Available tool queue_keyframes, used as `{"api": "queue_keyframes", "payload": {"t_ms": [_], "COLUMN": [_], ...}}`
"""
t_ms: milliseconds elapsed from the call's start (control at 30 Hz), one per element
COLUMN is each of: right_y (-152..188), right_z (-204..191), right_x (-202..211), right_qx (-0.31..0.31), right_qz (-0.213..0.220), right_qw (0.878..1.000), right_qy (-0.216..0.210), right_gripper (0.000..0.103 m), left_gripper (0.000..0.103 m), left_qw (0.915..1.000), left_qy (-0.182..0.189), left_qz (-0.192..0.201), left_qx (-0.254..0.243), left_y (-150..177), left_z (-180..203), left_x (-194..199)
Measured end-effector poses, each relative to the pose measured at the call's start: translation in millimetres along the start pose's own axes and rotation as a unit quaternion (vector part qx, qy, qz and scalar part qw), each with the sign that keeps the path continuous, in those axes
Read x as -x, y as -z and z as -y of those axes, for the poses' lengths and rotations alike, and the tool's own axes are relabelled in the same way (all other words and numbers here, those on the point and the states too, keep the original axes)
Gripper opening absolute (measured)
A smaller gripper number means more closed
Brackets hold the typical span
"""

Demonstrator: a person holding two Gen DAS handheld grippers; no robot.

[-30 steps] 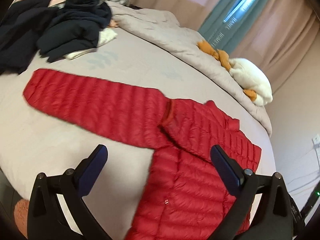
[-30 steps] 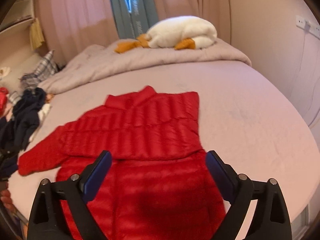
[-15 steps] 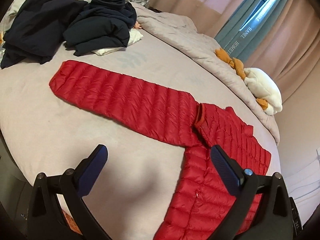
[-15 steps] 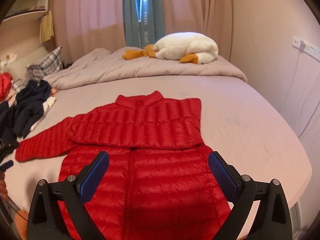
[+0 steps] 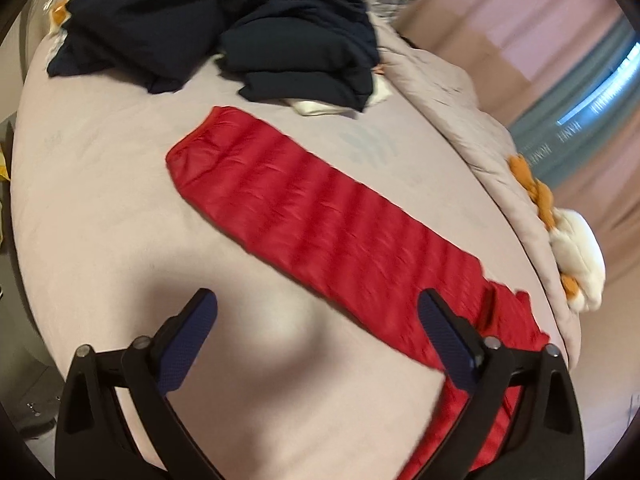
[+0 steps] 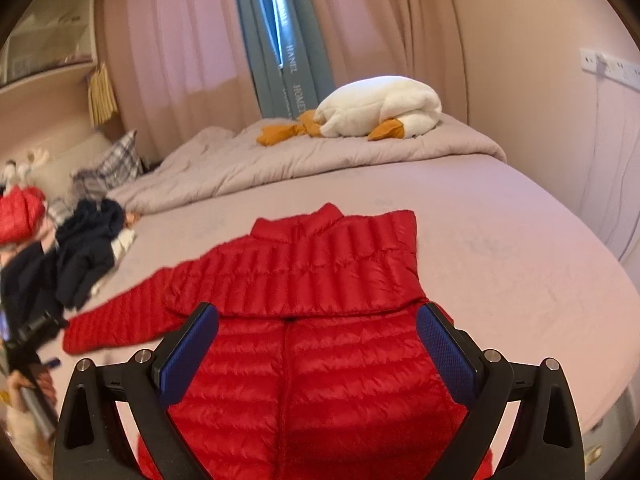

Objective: Fold large clothes
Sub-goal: 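Reach the left gripper to the cuff of the other outstretched sleeve, then grasp the sleeve cuff with the left gripper and fold it across the jacket body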

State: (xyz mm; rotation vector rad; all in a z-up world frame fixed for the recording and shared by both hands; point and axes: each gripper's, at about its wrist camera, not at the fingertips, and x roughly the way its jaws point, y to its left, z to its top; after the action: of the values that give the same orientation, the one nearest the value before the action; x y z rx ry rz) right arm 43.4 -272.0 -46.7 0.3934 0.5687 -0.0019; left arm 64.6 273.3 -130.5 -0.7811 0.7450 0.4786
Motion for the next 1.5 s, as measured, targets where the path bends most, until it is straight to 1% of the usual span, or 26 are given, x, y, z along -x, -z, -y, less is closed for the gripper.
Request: {"api": "queue_keyframes", "payload": {"t_ms": [100,200,233,267,300,367,433,500,533,567,600,633,667,700,733,767,833,933,1033,1133,1233,1300,1400,1500], "right_y": [-0.2,0.3,0.4,0.6,0.5,0.6,0.3,0.5,0.4,0.4,0.2,0.0,-0.3,-0.6,-0.9,-1.6,-3.4,-6.1,-7.6,-5.1,-2.8,-0.8,0.8,2.5], "right_z": [1.9,2.9,3.4,3.5,4.3,4.6,4.8,2.6,0.1,-2.4,-4.9,-7.6,-9.6,-11.5,-12.8,-13.3,-13.8,-11.2,-6.8,1.8,12.0,21.3,30.1,37.2], "right_x": [0.6,-0.3,-1.8,-3.5,-5.5,-9.9,-13.9,-18.0,-20.6,-22.2,-23.2,-23.9,-24.0,-24.0,-24.7,-26.1,-26.5,-20.2,-11.8,-4.5,-1.4,3.5,11.9,16.4], "right_qx": [-0.005,-0.002,-0.002,-0.003,-0.003,-0.01,-0.02,-0.027,-0.028,-0.028,-0.027,-0.025,-0.023,-0.022,-0.021,-0.02,-0.021,-0.02,-0.019,-0.025,-0.037,-0.046,-0.051,-0.055], "right_qz": [-0.002,-0.005,-0.007,-0.012,-0.016,-0.02,-0.023,-0.028,-0.032,-0.035,-0.037,-0.038,-0.037,-0.037,-0.039,-0.042,-0.043,-0.037,-0.027,-0.02,-0.02,-0.015,-0.004,0.003], "right_qw": [1.0,1.0,1.0,1.0,1.0,1.0,1.0,0.999,0.999,0.999,0.999,0.999,0.999,0.999,0.999,0.999,0.999,0.999,0.999,0.999,0.999,0.999,0.999,0.998], "right_qy": [-0.003,0.003,0.004,0.005,0.004,0.003,0.0,-0.006,-0.01,-0.011,-0.012,-0.013,-0.014,-0.017,-0.02,-0.022,-0.023,-0.021,-0.018,-0.015,-0.015,-0.02,-0.019,-0.01], "right_gripper": [0.098,0.098,0.098,0.098,0.098,0.098,0.098,0.098,0.098,0.098,0.098,0.098,0.098,0.098,0.098,0.098,0.098,0.098,0.098,0.098,0.098,0.098,0.098,0.098], "left_gripper": [0.093,0.084,0.076,0.073,0.073,0.073,0.073,0.073,0.071,0.062,0.054,0.038,0.019,0.011,0.009,0.007,0.007,0.006,0.006,0.006,0.006,0.006,0.006,0.006], "left_qw": [0.9993,0.9966,0.9958,0.9948,0.9943,0.9958,0.9964,0.9964,0.9959,0.9953,0.9946,0.9938,0.9933,0.9944,0.9948,0.9948,0.9944,0.9931,0.9908,0.9859,0.9795,0.973,0.9638,0.9541], "left_qy": [-0.019,-0.042,-0.052,-0.06,-0.062,-0.058,-0.05,-0.03,-0.022,-0.019,-0.024,-0.025,-0.017,-0.015,-0.02,-0.028,-0.022,0.003,0.037,0.08,0.11,0.133,0.151,0.173], "left_qz": [-0.01,-0.023,-0.032,-0.044,-0.048,-0.026,-0.022,-0.01,0.001,0.006,0.013,0.021,0.031,0.028,0.029,0.041,0.057,0.085,0.121,0.147,0.168,0.181,0.191,0.189], "left_qx": [0.032,0.066,0.068,0.07,0.071,0.066,0.064,0.079,0.088,0.095,0.1,0.107,0.11,0.101,0.096,0.089,0.086,0.08,0.05,0.017,-0.019,-0.054,-0.109,-0.156], "left_y": [-12.3,-19.4,-20.7,-21.6,-21.9,-24.9,-30.3,-37.0,-40.2,-43.1,-44.8,-45.0,-43.1,-40.3,-37.4,-33.1,-28.7,-27.8,-26.5,-18.1,-10.3,-4.6,7.4,21.7], "left_z": [-18.5,-37.0,-40.5,-44.5,-47.3,-47.6,-48.7,-55.8,-60.4,-64.3,-67.3,-68.9,-70.8,-69.2,-63.4,-58.4,-48.2,-27.4,3.6,38.1,74.6,103.6,143.8,182.8], "left_x": [-20.1,-41.6,-49.1,-57.7,-62.6,-62.9,-65.8,-70.4,-71.6,-71.8,-70.8,-70.6,-70.6,-72.1,-73.1,-67.0,-55.8,-26.8,13.8,52.6,85.5,106.1,126.4,134.2]}}
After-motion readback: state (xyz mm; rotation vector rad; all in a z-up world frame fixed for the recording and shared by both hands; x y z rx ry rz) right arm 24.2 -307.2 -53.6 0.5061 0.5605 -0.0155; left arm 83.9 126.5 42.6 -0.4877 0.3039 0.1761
